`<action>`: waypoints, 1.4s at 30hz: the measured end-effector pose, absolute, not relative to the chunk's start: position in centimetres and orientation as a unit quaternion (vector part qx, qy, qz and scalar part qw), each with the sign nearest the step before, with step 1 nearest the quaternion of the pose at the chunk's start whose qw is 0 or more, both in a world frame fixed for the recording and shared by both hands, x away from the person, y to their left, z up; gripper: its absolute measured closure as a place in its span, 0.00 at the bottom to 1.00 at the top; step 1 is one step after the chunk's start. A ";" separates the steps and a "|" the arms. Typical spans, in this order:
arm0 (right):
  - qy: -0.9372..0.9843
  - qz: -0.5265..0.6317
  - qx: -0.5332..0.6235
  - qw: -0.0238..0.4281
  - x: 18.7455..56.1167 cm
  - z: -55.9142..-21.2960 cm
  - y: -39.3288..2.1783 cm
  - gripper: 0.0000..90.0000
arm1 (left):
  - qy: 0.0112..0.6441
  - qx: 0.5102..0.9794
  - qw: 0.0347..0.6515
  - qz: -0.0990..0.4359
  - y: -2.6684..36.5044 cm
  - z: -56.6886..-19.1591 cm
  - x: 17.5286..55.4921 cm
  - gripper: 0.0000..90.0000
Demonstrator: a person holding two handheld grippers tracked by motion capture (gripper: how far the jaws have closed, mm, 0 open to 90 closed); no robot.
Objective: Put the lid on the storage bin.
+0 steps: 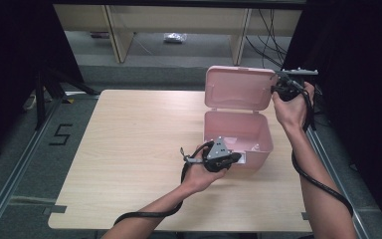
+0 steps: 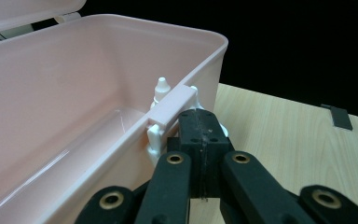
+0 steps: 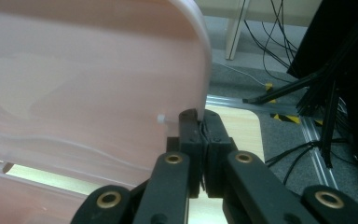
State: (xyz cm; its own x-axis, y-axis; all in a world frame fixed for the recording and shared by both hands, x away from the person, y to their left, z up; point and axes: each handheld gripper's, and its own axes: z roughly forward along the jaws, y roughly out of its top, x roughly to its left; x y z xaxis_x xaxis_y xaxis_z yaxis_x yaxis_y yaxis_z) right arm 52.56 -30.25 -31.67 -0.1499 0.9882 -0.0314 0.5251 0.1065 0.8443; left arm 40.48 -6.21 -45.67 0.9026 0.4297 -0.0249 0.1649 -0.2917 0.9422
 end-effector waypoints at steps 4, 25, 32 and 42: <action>0.665 0.359 0.569 0.324 52.1 -31.7 -30.1 1.00 | 0.187 0.795 0.565 0.117 -6.2 -45.7 40.5 1.00; 0.667 0.361 0.560 0.334 50.2 -31.9 -30.0 0.99 | 0.184 0.797 0.562 0.118 -6.2 -45.6 40.5 1.00; 0.665 0.366 0.555 0.340 49.8 -32.2 -30.0 0.99 | 0.185 0.797 0.562 0.118 -6.3 -45.6 40.5 1.00; 0.667 0.367 0.551 0.342 48.9 -32.4 -29.9 0.99 | 0.184 0.798 0.561 0.118 -6.3 -45.6 40.5 1.00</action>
State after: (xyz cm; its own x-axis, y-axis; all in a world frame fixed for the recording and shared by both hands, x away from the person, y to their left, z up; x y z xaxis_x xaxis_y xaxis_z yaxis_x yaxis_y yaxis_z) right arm 48.95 -29.94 -32.39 -0.1597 0.9858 -0.0516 0.4842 0.1238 0.8661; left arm 40.54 -6.26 -45.58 0.9044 0.4262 -0.0185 0.1617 -0.3023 0.9394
